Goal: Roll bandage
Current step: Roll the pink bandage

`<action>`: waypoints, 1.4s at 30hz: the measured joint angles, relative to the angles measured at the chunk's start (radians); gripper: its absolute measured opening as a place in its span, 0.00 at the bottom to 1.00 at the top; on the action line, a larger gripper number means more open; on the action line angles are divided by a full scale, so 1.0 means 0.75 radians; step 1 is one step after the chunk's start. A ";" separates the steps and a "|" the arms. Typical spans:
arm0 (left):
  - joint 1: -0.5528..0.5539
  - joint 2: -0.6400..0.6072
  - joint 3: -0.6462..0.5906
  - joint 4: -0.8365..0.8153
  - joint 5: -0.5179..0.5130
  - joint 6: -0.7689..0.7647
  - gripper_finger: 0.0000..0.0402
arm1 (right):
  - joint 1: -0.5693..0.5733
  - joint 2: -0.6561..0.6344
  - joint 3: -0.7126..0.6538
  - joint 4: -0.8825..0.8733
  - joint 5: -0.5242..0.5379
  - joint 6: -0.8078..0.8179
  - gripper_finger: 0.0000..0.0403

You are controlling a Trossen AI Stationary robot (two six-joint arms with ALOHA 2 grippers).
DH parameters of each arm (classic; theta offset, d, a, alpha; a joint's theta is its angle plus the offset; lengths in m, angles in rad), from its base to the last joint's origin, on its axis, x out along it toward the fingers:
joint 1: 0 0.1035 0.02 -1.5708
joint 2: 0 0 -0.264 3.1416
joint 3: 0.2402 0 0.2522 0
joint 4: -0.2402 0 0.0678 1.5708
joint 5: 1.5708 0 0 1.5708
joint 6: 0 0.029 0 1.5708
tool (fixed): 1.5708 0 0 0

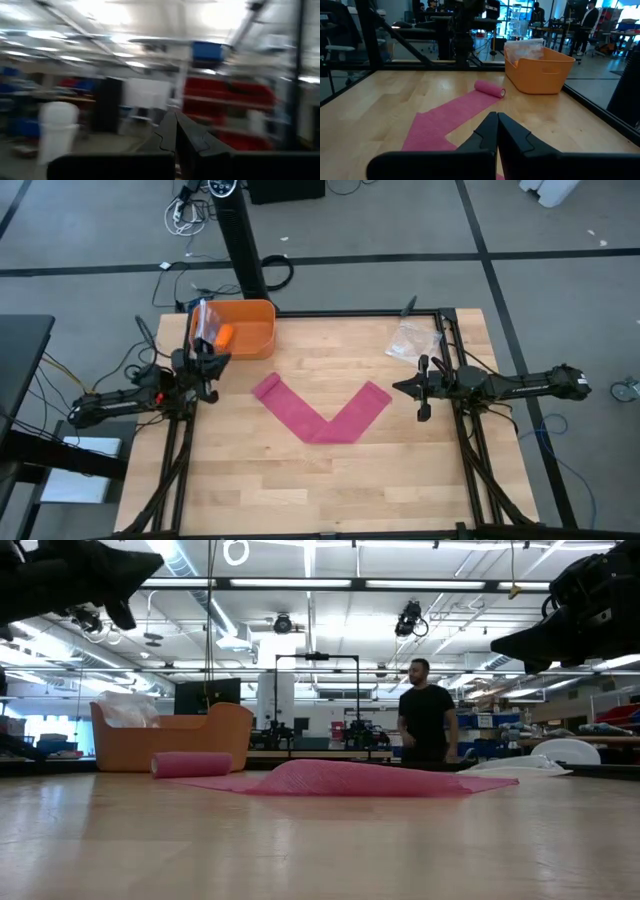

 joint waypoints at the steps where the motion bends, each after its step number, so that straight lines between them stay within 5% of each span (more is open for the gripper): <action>1: -0.002 0.032 0.009 0.001 0.040 -0.001 0.01 | 0.000 0.000 0.000 0.000 0.000 0.000 0.02; 13: -0.002 0.768 0.245 0.057 0.135 -0.003 0.07 | 0.000 0.000 0.000 0.000 0.001 0.000 0.02; 25: -0.002 1.516 0.669 0.060 0.310 0.000 0.18 | 0.000 0.000 0.000 0.000 0.001 0.000 0.02; 42: -0.001 2.301 1.207 -0.026 0.351 0.068 0.18 | 0.000 0.000 0.000 0.000 0.001 0.000 0.02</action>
